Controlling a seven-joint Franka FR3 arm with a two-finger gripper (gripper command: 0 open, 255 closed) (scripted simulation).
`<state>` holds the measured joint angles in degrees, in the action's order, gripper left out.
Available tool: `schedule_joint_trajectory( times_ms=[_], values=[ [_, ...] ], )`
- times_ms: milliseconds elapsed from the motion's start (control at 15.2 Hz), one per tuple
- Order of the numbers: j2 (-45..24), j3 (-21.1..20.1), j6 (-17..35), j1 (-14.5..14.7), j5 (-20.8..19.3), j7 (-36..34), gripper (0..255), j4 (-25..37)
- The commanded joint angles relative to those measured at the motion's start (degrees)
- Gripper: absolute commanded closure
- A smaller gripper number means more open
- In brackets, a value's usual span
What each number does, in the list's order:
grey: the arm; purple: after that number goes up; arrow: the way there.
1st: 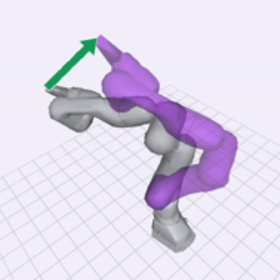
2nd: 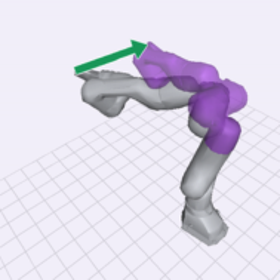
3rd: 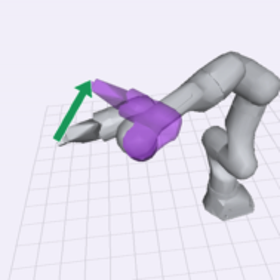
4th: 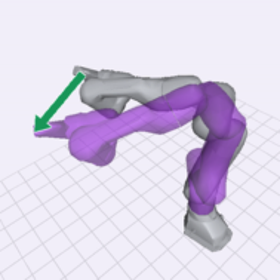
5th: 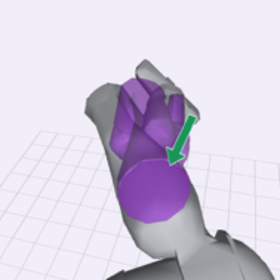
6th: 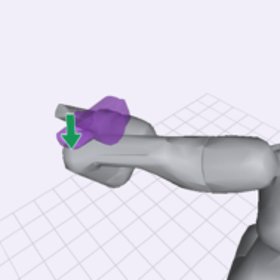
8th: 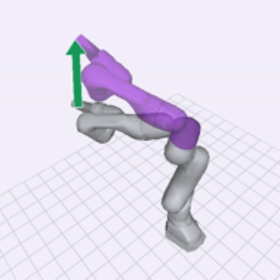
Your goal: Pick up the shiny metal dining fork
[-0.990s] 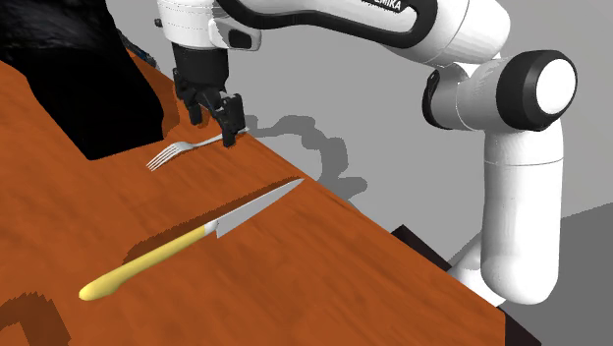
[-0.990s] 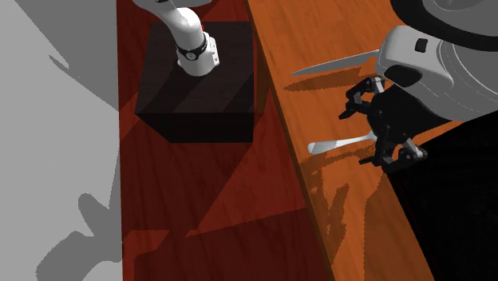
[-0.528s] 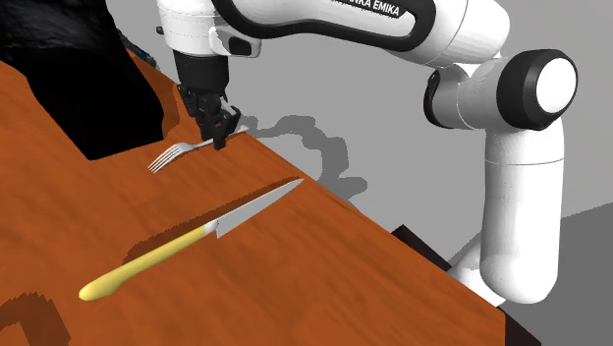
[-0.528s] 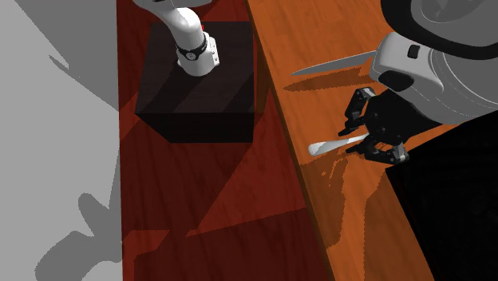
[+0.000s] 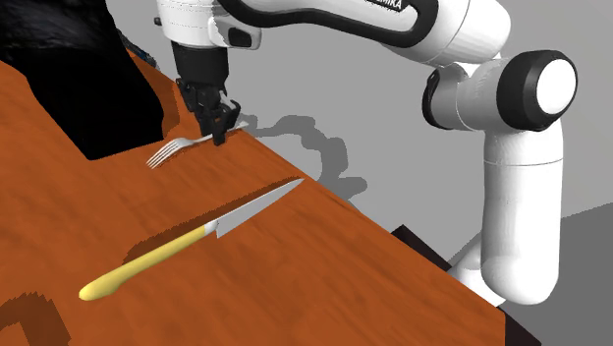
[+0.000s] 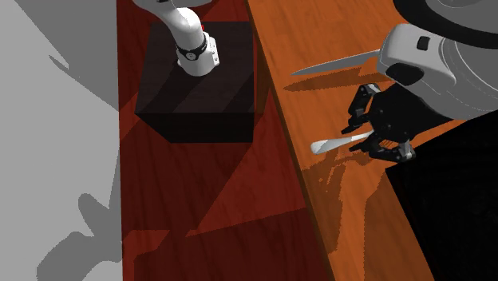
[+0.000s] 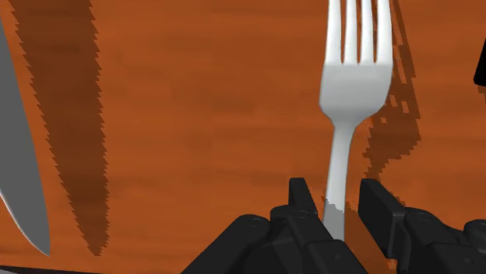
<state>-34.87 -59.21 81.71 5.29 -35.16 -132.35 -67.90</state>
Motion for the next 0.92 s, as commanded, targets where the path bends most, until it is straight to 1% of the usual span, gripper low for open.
schedule_joint_trajectory(
  times_ms=[0,396,594,726,858],
  values=[
    [-0.29,0.27,-1.70,1.07,-0.26,0.50,255,2.34],
    [-1.57,1.44,-7.40,5.36,-1.50,2.03,255,10.63],
    [-2.68,2.38,-10.70,8.37,-2.62,3.06,255,15.98],
    [-3.72,3.25,-13.19,10.93,-3.67,3.97,255,20.35],
    [-3.81,3.35,-13.40,11.15,-3.75,4.05,255,20.73]
  ],
)
